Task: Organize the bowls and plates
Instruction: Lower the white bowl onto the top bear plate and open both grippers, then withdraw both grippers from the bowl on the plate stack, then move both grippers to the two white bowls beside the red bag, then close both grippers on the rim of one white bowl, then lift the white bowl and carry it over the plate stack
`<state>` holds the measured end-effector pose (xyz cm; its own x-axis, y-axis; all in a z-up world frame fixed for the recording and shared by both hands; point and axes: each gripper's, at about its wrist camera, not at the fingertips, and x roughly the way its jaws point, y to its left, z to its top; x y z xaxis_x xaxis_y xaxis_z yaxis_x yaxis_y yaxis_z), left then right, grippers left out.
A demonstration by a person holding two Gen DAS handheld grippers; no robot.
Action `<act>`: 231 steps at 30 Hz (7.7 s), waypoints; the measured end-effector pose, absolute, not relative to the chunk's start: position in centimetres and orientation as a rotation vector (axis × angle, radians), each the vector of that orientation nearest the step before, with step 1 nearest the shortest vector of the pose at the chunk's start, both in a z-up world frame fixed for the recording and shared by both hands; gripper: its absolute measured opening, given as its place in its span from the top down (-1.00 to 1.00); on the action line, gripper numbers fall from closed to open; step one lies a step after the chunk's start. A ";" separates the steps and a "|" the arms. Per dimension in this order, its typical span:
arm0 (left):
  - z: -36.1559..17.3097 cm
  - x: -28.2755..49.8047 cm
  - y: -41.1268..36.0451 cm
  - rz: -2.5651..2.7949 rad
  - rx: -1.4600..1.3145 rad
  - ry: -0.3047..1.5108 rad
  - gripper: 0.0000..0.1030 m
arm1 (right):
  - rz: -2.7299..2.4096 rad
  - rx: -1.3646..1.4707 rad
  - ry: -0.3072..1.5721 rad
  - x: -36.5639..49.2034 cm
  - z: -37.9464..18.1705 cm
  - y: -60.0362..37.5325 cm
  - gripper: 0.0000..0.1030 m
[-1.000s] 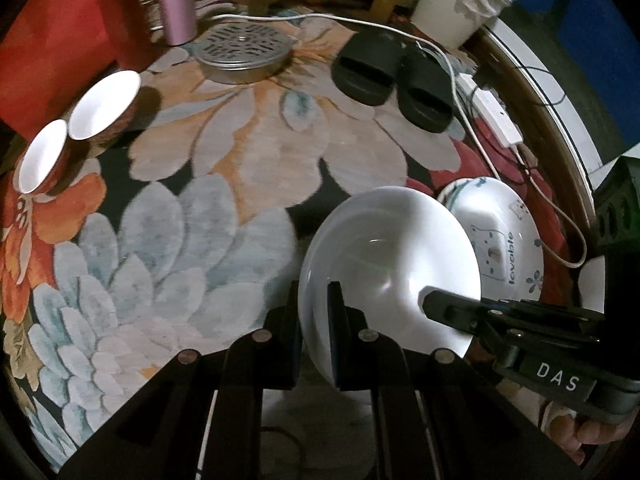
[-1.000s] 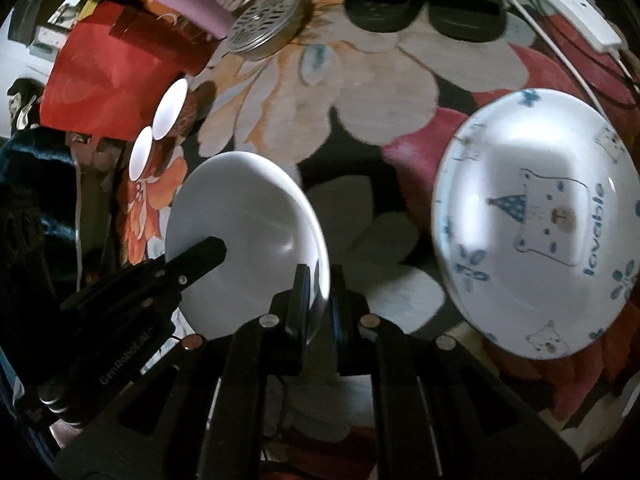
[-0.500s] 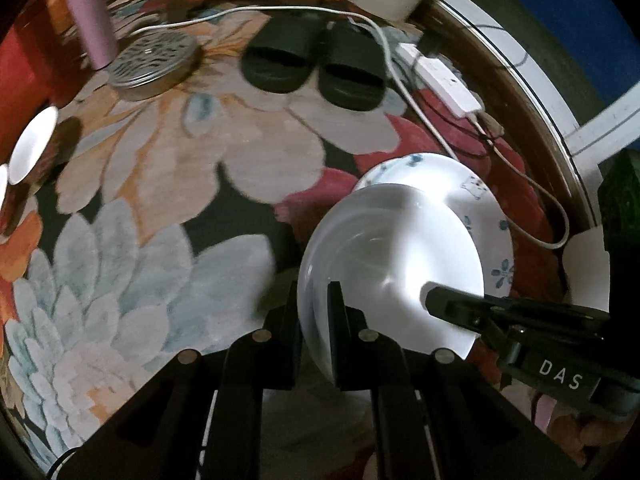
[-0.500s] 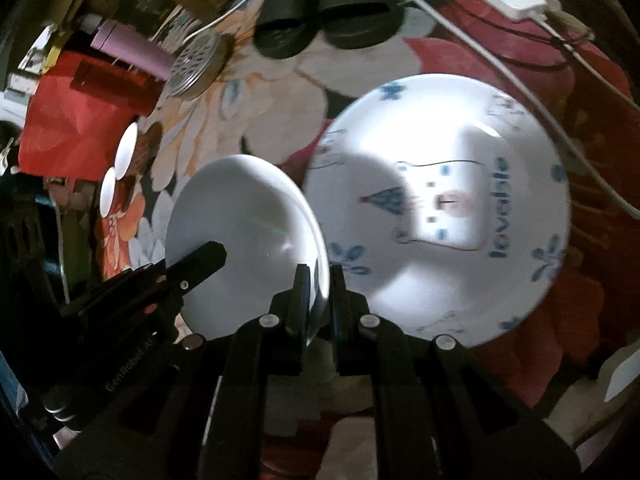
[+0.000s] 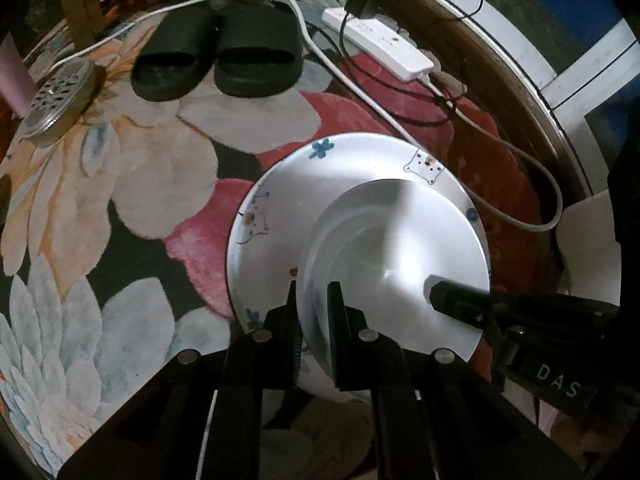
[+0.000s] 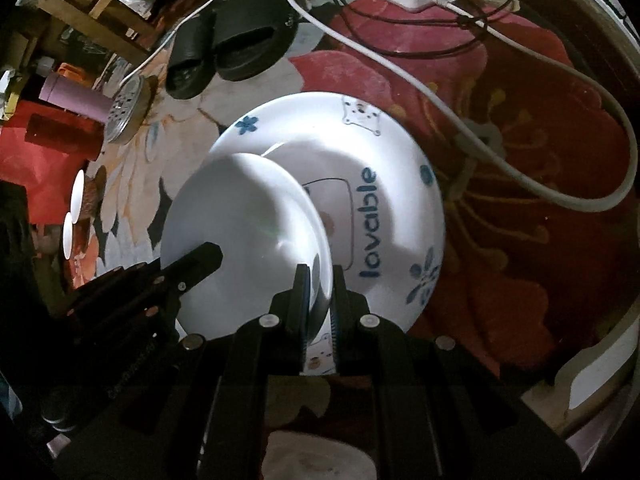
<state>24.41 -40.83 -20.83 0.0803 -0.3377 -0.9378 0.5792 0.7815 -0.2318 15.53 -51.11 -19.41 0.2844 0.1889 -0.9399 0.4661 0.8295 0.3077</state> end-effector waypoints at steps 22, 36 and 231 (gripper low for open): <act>-20.3 24.1 -39.5 -0.711 0.169 1.342 -0.55 | -0.210 0.628 1.304 15.0 -19.4 -51.4 0.68; -18.6 26.7 -30.8 -0.510 0.073 1.321 -0.96 | -0.223 0.561 1.229 16.5 -16.6 -49.3 -0.92; -12.3 27.2 -22.6 -0.483 0.057 1.258 0.71 | 0.199 0.380 1.315 23.0 -13.0 -34.4 0.74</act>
